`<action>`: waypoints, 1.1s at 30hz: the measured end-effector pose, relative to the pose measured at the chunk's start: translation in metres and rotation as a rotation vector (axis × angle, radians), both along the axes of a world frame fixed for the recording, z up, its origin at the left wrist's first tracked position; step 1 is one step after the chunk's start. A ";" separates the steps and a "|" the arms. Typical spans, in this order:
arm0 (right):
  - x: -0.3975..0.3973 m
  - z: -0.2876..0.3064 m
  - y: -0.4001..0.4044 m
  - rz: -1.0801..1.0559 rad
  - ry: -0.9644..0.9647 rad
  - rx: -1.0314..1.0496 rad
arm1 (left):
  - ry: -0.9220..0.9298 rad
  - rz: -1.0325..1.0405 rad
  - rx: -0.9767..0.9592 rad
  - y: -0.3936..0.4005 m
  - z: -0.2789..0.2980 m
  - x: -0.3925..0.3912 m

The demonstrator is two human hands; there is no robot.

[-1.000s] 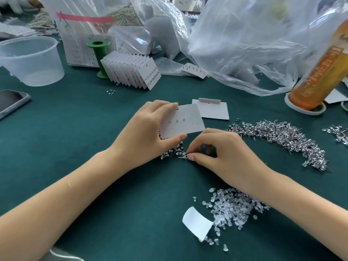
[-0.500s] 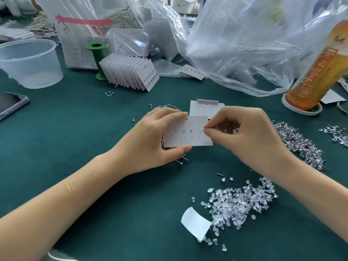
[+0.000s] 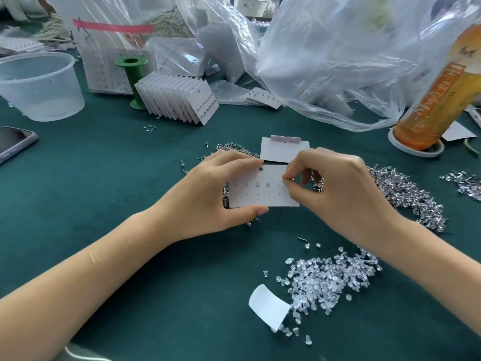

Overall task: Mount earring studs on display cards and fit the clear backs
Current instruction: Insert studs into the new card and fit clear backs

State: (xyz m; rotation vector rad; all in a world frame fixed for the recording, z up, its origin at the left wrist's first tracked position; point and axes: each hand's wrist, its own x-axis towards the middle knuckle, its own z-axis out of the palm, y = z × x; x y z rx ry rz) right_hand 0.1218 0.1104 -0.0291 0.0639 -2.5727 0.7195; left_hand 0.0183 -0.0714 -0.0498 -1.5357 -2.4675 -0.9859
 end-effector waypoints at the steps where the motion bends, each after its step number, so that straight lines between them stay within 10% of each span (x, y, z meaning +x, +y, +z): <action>1: 0.000 -0.001 0.000 0.006 0.010 0.018 | 0.002 -0.001 0.001 0.000 0.000 0.000; 33: 0.000 -0.015 -0.035 -0.038 -0.240 0.008 | -0.054 0.160 0.018 -0.001 -0.001 -0.010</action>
